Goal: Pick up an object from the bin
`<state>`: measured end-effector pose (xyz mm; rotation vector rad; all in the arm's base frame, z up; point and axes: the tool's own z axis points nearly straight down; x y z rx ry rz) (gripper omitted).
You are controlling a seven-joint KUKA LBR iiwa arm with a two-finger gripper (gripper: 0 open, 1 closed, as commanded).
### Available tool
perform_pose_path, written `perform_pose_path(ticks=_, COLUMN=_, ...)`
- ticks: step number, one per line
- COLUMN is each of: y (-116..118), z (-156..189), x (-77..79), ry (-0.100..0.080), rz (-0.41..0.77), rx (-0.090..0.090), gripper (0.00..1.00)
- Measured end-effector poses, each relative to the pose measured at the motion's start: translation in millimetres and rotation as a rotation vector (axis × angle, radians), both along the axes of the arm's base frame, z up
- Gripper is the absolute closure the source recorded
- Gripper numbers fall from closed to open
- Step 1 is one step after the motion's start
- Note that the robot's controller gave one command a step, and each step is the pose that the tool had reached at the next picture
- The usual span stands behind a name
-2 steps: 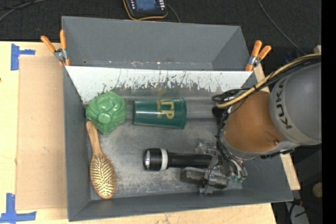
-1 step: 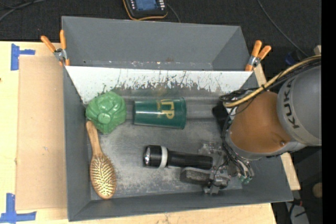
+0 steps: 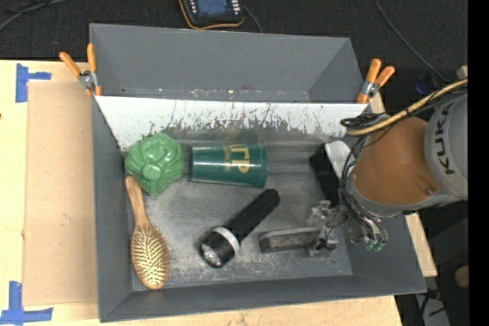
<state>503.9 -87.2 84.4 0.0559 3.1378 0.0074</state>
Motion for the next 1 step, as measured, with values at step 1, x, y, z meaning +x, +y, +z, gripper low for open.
perform_pose_path(ticks=1, y=0.2, z=0.0, x=0.1, ry=0.000, rz=0.001, rx=0.000, gripper=1.00)
